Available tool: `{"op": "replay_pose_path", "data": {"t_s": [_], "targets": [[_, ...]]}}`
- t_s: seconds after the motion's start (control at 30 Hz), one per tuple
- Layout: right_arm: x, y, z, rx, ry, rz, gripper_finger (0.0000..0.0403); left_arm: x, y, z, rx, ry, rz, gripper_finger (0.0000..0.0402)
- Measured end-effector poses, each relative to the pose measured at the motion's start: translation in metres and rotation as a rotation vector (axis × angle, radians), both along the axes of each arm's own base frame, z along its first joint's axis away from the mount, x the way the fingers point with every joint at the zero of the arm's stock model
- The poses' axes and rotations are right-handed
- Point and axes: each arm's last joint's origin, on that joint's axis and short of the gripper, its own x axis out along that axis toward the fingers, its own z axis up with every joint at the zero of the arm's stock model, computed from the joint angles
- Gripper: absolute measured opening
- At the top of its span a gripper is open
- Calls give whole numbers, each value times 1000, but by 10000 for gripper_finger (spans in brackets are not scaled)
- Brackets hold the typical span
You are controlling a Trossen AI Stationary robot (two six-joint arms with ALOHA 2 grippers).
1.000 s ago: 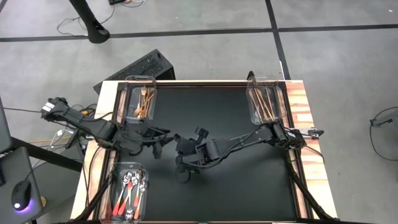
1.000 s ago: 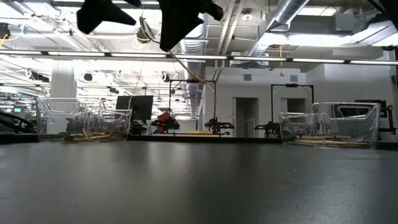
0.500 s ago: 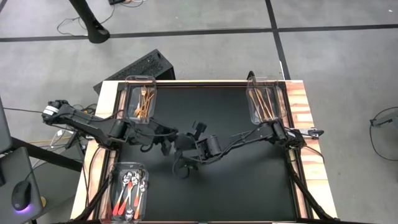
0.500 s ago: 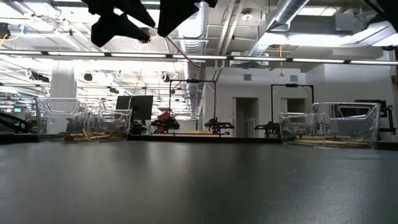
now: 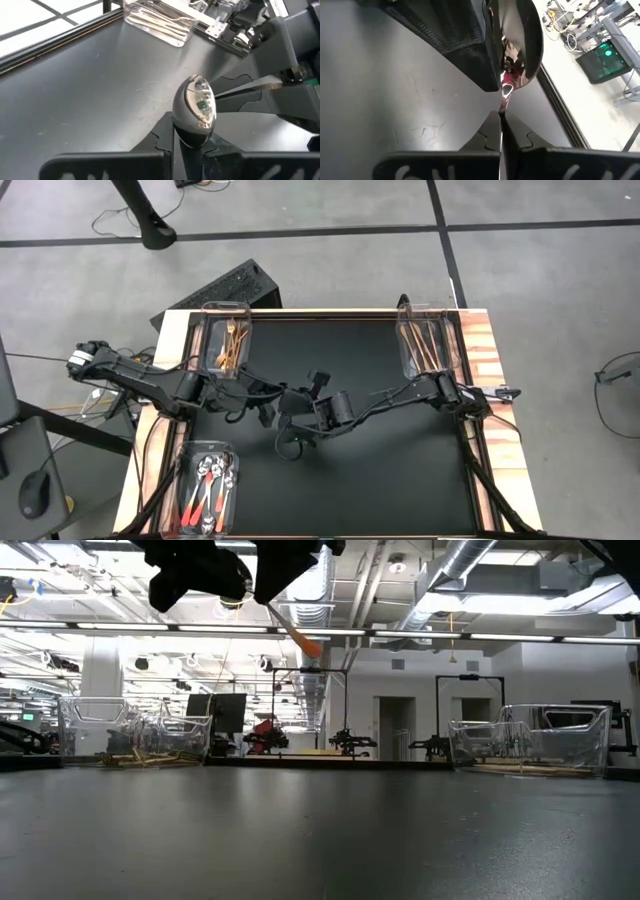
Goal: Sort silverware by color (type)
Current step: Put the orange spoon into the bottom left transparent bin
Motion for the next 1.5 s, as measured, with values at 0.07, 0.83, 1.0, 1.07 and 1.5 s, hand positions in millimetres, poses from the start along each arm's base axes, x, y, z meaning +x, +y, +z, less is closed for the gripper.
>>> {"op": "replay_pose_path", "data": {"t_s": [0.07,0.83,1.0,1.07,1.5], "targets": [[0,1,0,1,-1,1,15,0,0,0,16,9,-15,2],[-15,-53,46,580,-153,-61,166,-60,-1,42,-474,668,-641,0],[-20,-55,51,572,-142,-65,161,-75,-23,26,-662,792,-677,0],[-21,-56,50,569,-130,-71,160,-80,-33,15,-698,852,-675,0],[-24,-48,46,564,-89,-65,162,-95,-81,-54,-926,884,-632,0]]}}
